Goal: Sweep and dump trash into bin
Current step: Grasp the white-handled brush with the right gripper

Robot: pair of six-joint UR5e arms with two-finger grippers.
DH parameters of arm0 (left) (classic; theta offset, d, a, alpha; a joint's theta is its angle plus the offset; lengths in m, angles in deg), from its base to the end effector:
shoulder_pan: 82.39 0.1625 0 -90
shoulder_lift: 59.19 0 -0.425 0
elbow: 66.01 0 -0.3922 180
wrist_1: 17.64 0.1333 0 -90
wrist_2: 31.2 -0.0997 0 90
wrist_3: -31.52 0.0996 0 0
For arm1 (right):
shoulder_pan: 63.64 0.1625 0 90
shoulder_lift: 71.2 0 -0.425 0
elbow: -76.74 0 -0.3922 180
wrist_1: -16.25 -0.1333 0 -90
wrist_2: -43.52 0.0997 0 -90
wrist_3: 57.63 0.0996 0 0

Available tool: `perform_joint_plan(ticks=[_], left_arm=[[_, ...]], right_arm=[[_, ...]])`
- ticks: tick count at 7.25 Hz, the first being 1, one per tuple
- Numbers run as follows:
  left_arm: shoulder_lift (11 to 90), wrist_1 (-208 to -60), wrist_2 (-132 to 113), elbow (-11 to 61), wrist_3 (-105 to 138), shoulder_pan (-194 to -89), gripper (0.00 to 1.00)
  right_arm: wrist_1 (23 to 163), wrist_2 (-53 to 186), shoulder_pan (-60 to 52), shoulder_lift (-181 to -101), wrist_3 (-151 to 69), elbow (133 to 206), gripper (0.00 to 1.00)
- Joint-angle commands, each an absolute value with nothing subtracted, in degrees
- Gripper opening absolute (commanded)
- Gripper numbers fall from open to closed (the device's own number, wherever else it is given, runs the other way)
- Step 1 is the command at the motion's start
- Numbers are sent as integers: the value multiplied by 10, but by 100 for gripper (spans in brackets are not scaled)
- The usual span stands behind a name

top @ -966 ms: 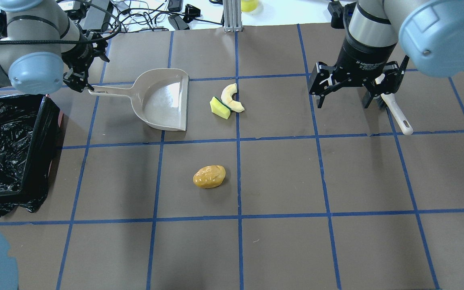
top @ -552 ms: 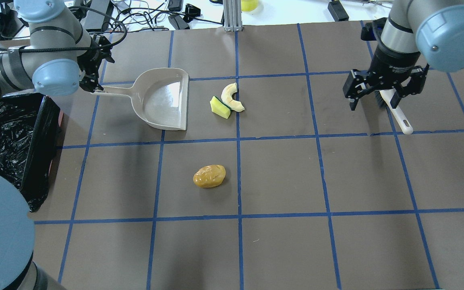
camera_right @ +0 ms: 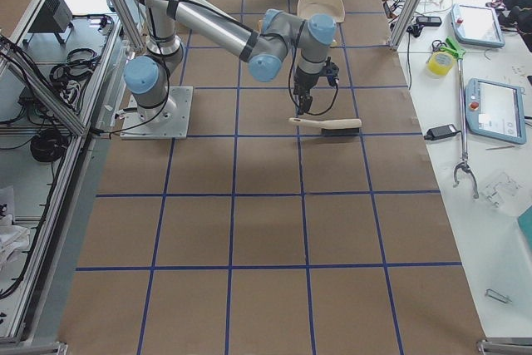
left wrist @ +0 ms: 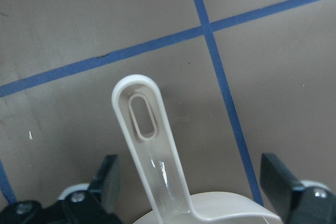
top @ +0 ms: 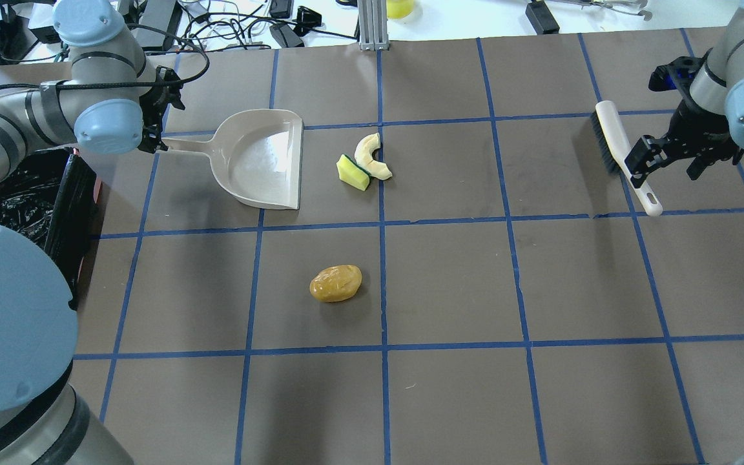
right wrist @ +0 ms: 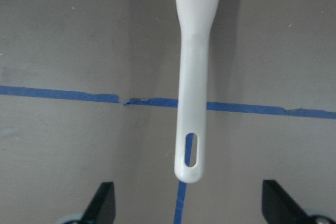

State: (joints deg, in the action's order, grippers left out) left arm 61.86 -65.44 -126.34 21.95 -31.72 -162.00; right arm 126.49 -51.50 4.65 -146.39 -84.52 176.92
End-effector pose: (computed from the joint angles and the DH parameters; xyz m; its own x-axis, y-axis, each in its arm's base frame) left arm 0.0006 -0.6932 0.2626 -0.2826 -0.9450 0.1645 -0.9505 0.2528 -0.1806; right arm -0.0896 -0.5620 0.3006 -0.9946 -0.0961 0.0403 -0.0910 0.9894 0.1133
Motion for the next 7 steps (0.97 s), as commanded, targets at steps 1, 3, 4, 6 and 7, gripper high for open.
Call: perform_joint_plan(ticks=[1,3,4,6,7], left_arm=[[639,-655,-1265,208,-339,-1619,95],[640,-655,-1266,213,-355,-1619,94],[639,-656,-1266,207,-359,-1619,94],[631,-657,-1265,198,-359,-1619,95],[630,-657,-1266,196,-362,-1619,95]], right_arm=[[1312,-514,30,-1419,-858,1782,95],[1349,-509,31,-1413,-851,1803,95],[1351,-511,32,-1408,-837,1803,95],[1347,-511,32,-1404,-816,1802,93],[1347,-509,32,-1404,-816,1802,87]])
